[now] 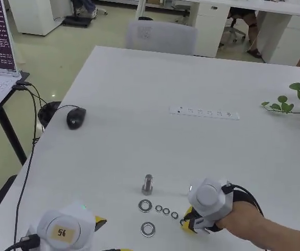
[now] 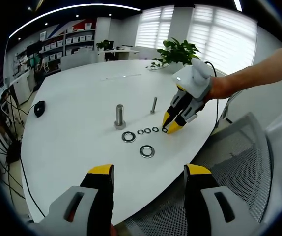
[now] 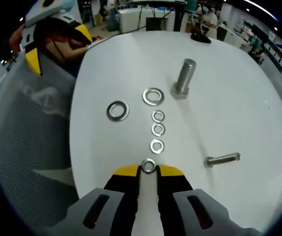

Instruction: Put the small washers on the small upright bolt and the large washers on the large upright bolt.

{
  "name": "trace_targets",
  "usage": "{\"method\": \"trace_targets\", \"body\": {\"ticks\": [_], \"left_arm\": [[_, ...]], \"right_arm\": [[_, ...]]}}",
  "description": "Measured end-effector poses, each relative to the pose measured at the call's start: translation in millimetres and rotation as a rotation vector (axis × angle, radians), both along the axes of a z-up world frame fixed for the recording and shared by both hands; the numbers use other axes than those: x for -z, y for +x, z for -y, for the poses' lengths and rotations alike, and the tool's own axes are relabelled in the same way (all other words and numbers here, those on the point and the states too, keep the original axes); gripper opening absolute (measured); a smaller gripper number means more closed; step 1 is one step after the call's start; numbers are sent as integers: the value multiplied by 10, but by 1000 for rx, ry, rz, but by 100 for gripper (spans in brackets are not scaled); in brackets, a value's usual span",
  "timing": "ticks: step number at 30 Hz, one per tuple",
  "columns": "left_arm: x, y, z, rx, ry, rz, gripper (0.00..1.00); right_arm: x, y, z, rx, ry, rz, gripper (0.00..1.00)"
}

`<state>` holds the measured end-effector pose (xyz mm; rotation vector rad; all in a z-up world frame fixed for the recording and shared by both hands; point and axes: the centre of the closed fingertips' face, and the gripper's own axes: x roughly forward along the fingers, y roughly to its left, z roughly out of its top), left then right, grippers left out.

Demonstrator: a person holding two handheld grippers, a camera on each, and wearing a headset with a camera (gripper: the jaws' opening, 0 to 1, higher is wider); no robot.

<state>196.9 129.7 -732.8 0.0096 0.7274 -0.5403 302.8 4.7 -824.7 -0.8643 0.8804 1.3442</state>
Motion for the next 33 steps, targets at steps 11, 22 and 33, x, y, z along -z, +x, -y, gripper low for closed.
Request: {"method": "trace_targets", "body": {"ticks": [11, 22, 33], "left_arm": [[6, 13, -79, -15, 1, 0, 57], [15, -15, -57, -11, -2, -2, 57], [-5, 13, 4, 5, -1, 2, 56]], "right_arm": [[-2, -47, -9, -44, 18, -12, 18], [9, -65, -8, -291, -69, 7, 19], [8, -91, 12, -254, -62, 30, 14]]}}
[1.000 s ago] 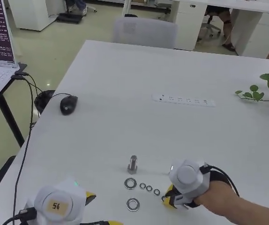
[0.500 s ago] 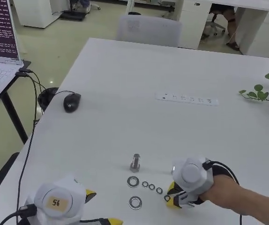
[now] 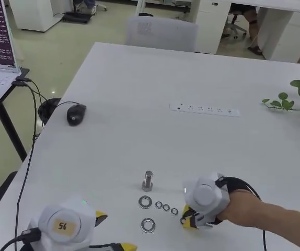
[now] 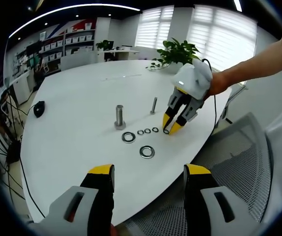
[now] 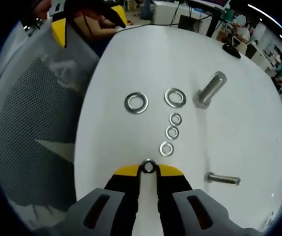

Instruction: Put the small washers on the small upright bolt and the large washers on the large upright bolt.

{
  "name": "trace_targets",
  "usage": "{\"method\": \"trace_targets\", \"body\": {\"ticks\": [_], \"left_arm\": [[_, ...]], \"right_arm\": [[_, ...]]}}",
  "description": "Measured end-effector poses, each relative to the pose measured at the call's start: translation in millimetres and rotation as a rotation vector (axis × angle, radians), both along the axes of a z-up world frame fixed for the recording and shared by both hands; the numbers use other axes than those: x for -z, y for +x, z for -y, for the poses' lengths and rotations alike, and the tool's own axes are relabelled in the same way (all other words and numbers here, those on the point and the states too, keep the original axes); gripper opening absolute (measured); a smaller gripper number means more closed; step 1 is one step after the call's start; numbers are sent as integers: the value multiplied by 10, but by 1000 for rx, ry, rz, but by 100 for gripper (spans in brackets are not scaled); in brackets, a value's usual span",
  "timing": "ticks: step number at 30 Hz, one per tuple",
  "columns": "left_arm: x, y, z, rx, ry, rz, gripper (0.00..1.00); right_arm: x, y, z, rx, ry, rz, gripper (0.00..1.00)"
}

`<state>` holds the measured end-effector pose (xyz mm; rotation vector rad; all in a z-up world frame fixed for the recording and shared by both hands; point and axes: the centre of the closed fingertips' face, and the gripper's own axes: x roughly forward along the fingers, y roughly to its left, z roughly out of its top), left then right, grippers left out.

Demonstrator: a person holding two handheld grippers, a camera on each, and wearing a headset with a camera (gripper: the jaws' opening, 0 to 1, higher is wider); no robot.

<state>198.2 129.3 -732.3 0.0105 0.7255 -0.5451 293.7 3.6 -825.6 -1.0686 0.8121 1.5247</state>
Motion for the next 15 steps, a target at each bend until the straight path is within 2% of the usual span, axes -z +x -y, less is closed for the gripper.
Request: {"method": "trace_targets", "body": {"ticks": [3, 5, 15], "left_arm": [[-12, 4, -17, 0, 5, 1, 56], [-17, 8, -40, -5, 4, 2, 56], [-19, 18, -66, -10, 9, 1, 56]], "right_arm": [[1, 15, 21, 145, 64, -47, 13], [-1, 23, 29, 197, 97, -59, 13], [-9, 32, 59, 318, 132, -88, 13]]}}
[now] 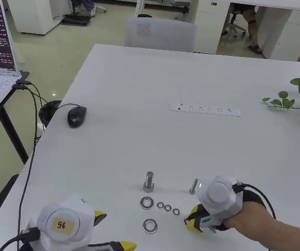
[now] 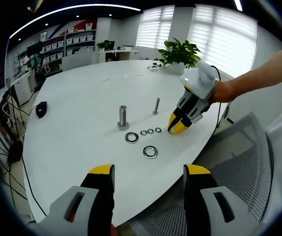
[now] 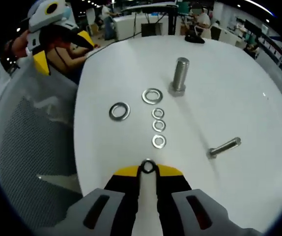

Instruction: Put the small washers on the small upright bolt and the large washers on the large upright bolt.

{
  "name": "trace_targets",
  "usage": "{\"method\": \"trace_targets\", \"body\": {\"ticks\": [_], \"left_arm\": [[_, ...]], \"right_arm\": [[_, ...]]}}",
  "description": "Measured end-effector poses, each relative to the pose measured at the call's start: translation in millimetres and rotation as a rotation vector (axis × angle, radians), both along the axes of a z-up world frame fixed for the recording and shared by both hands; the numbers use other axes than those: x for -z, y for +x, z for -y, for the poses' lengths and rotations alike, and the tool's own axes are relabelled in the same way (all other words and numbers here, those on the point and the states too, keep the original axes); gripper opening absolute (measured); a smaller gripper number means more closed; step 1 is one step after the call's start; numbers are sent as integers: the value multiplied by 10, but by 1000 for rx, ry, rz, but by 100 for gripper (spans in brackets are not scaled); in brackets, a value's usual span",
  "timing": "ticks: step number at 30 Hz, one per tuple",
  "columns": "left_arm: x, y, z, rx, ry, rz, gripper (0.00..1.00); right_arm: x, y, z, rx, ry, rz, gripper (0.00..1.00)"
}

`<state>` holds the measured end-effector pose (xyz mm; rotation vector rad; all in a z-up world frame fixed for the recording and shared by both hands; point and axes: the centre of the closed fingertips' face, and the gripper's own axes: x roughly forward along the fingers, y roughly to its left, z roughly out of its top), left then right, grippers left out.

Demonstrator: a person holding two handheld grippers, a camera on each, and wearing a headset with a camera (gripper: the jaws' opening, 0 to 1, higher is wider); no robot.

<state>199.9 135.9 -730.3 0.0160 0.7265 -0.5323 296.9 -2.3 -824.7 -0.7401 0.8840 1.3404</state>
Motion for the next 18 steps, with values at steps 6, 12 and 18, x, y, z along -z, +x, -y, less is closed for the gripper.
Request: {"method": "trace_targets", "body": {"ticks": [6, 12, 18], "left_arm": [[4, -16, 13, 1, -3, -3, 56], [23, -29, 9, 4, -2, -8, 56], [8, -10, 17, 8, -2, -5, 56]], "right_arm": [[-9, 4, 26, 41, 11, -8, 13], [-4, -11, 29, -12, 0, 16, 13], [-1, -21, 19, -106, -55, 42, 13]]}}
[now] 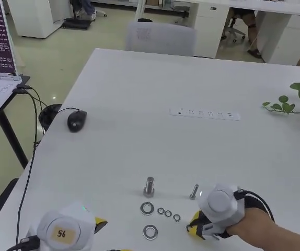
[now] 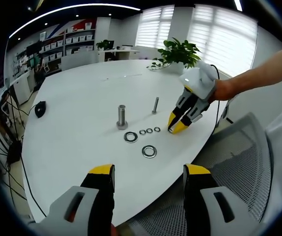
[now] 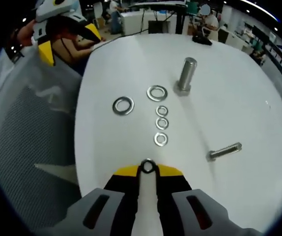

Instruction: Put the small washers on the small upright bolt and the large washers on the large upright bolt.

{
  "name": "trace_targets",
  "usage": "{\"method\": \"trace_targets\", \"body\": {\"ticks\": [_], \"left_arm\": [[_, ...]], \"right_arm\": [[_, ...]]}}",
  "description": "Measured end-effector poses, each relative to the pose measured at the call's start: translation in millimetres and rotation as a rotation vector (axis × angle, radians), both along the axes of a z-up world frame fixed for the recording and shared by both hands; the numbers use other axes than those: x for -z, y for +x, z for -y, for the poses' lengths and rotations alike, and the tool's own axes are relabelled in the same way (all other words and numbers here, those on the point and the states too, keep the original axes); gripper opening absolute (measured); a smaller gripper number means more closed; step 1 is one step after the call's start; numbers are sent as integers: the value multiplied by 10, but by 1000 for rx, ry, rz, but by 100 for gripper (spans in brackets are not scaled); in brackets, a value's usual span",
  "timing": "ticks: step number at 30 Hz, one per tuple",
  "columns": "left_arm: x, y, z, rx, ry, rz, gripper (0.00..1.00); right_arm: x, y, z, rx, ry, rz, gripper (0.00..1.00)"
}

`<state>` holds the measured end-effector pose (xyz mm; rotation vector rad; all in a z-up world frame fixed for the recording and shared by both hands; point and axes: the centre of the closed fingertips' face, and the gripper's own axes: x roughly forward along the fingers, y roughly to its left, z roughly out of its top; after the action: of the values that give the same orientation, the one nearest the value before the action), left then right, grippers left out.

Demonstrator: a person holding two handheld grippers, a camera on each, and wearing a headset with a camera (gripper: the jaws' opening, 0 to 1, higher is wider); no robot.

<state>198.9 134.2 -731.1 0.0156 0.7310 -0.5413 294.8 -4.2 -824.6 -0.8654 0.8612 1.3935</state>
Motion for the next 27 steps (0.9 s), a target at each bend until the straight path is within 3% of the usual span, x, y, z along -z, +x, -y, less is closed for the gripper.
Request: {"method": "trace_targets", "body": {"ticks": [6, 13, 23, 27], "left_arm": [[-16, 22, 5, 1, -1, 4, 56], [-20, 29, -29, -10, -4, 4, 56], [-9, 37, -65, -13, -1, 5, 56], [-22, 68, -40, -5, 2, 12, 56]], "right_arm": [[-10, 35, -3, 13, -9, 0, 12], [-178, 150, -26, 51, 29, 16, 12], [-642, 537, 55, 55, 29, 97, 12], [-750, 731, 43, 57, 19, 112, 12]]}}
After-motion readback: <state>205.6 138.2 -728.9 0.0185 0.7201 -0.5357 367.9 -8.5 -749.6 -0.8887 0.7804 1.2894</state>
